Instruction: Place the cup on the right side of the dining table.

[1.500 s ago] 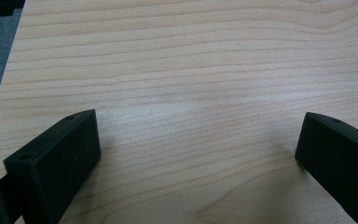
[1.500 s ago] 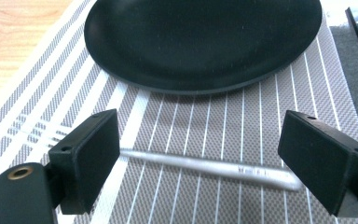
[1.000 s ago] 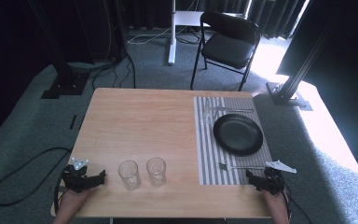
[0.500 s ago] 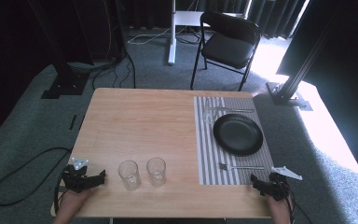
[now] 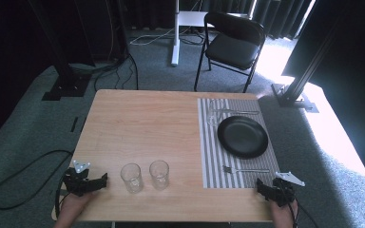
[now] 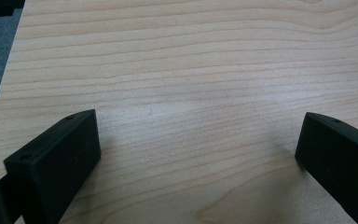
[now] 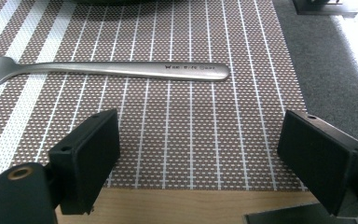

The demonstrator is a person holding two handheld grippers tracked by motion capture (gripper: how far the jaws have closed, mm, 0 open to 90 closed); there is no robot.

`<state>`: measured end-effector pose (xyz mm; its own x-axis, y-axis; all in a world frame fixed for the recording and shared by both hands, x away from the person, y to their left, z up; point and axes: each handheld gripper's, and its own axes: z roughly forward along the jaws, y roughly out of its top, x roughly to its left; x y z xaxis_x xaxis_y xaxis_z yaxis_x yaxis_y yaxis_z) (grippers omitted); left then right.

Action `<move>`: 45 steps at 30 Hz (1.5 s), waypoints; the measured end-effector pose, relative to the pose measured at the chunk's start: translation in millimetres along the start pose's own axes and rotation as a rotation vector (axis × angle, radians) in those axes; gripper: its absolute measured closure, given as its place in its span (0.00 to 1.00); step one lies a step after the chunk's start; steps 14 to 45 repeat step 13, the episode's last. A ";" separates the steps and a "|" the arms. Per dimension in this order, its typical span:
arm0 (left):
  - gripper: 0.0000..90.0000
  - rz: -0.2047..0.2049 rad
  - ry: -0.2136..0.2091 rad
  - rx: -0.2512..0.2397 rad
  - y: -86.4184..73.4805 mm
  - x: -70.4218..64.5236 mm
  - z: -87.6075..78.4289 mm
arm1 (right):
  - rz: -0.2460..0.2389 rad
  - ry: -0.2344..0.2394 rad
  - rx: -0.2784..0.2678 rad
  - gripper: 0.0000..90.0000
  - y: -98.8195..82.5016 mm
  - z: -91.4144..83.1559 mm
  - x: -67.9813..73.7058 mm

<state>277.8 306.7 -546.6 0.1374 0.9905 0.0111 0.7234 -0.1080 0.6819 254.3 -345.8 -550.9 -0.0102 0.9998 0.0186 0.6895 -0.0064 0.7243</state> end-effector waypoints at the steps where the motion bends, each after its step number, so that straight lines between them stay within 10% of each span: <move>1: 0.00 0.000 0.000 0.000 0.0 0.0 0.0 | 0.002 -0.001 0.000 0.13 0.1 0.1 0.0; 45: 0.00 0.000 0.000 0.000 0.0 0.0 0.0 | 0.024 -0.027 0.001 0.13 1.0 1.3 2.7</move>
